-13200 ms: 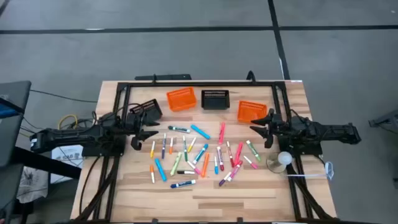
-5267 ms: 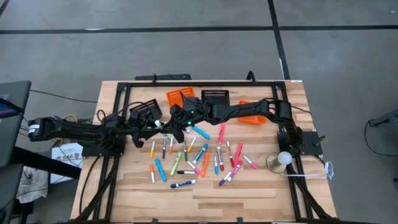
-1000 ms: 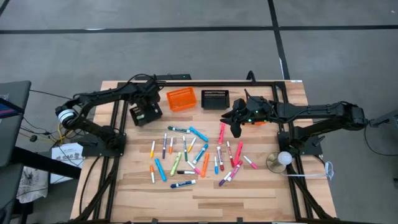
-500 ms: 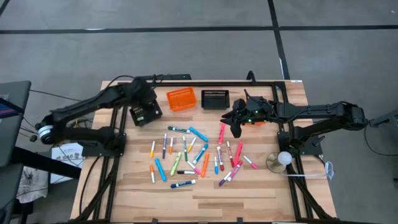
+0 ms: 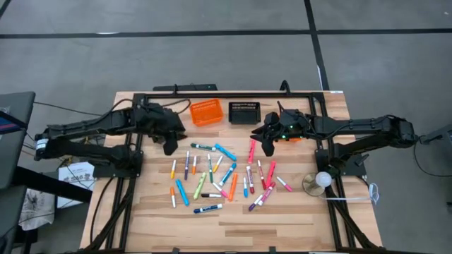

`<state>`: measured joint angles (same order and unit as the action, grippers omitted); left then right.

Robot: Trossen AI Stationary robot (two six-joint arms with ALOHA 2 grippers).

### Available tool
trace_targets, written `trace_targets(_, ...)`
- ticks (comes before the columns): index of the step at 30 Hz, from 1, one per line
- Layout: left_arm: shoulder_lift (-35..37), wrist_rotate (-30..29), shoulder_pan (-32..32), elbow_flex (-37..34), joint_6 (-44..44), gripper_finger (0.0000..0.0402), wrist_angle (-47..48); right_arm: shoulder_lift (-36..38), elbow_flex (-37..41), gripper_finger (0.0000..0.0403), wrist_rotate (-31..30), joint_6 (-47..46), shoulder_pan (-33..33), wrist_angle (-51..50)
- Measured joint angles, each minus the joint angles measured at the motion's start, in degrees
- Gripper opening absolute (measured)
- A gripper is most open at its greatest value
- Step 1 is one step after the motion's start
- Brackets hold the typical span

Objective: Pick & Place Markers
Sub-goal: Put the large pink marker pen into the left black bin

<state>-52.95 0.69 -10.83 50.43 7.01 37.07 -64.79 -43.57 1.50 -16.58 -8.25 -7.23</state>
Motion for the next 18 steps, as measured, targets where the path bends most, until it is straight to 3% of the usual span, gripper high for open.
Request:
trace_targets(11,-0.7,0.0,9.8,0.0,12.5,0.0155,-1.6,0.0,0.0,0.0102,7.3,0.0,3.0,-2.0)
trace_targets(18,-0.7,-1.9,14.4,0.0,12.4,0.0155,-1.6,0.0,0.0,0.0102,7.6,-1.3,12.7,-9.8)
